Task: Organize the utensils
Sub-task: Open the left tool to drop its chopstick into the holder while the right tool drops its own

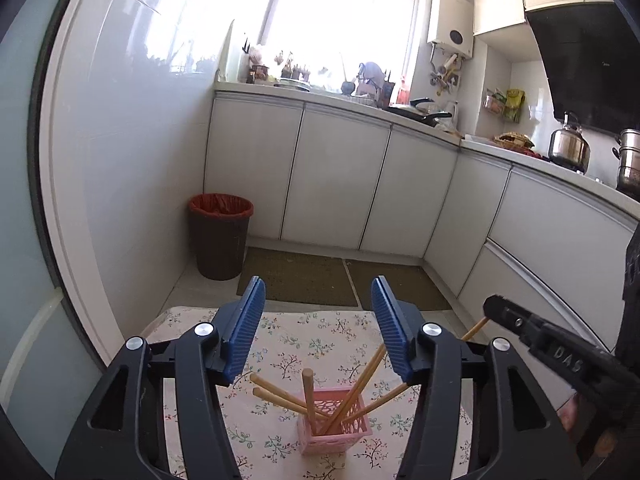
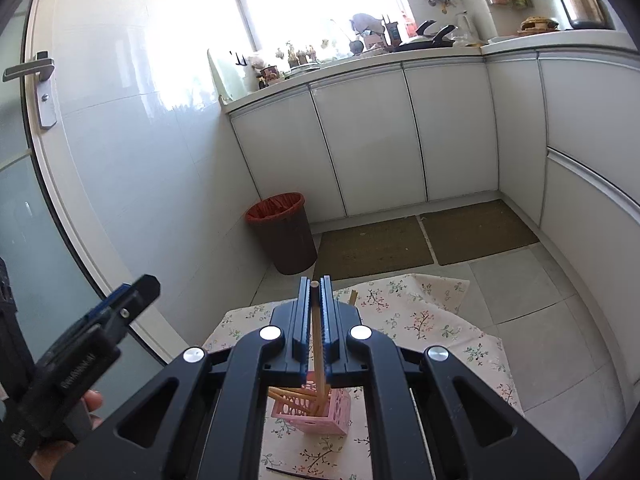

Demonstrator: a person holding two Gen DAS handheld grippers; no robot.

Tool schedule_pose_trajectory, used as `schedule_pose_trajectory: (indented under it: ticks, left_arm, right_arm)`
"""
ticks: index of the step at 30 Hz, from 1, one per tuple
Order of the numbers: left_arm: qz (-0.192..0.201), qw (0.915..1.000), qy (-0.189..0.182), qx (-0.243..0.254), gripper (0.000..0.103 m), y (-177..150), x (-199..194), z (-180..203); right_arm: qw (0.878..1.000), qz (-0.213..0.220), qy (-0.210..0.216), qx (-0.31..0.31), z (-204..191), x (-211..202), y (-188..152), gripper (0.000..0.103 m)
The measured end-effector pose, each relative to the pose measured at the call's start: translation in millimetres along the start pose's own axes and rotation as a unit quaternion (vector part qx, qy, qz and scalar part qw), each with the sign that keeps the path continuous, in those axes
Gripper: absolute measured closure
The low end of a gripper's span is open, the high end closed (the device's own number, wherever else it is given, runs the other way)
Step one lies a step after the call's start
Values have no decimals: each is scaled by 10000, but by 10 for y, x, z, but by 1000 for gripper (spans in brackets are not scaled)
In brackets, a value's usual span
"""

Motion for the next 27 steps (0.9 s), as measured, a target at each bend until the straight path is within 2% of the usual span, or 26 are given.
schedule_pose_trajectory:
  ticks: [5, 8, 11, 13, 15, 19, 21, 24, 27]
  left_arm:
    - [91, 9998, 149, 6, 47, 59, -70, -28]
    - [24, 9996, 279, 25, 42, 78, -88, -48]
    - [95, 9979, 626, 132, 35, 113, -162, -67]
    - [108, 9974, 693, 180, 34, 129, -210, -50]
    - [100, 9971, 735, 193, 31, 142, -257, -35]
    - [193, 9964, 780, 269, 24, 176, -419, 39]
    - [238, 9956, 850, 324, 18, 177, -503, 75]
    - [280, 9952, 869, 361, 14, 153, -641, 108]
    - [356, 9947, 916, 312, 8, 124, -774, 113]
  right_arm:
    - [9998, -139, 15, -127, -47, 216, -183, 97]
    - [9995, -227, -184, -157, -39, 288, -251, 93]
    - [9985, -161, -494, -177, -19, 200, -207, 89]
    - [9979, -71, -597, -257, -45, 98, -160, 88]
    - [9977, 27, -610, -279, -81, -29, -124, 76]
    - [9973, 232, -635, -299, -146, -309, -91, 67]
    - [9972, 276, -641, -280, -164, -451, -97, 58]
    - [9969, 380, -643, -251, -184, -639, -101, 49]
    - [9963, 491, -678, -203, -180, -847, -143, 42]
Point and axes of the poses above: each gripper's, at about its wrist camera, not at the fingertips, and x roughly the way its jaws point, z to its right, y to its top, the point moved 3 cm from there along x, roughly the way its jaws point, and after that the axes turned 2 degrees about z, right-handed, at the moved point
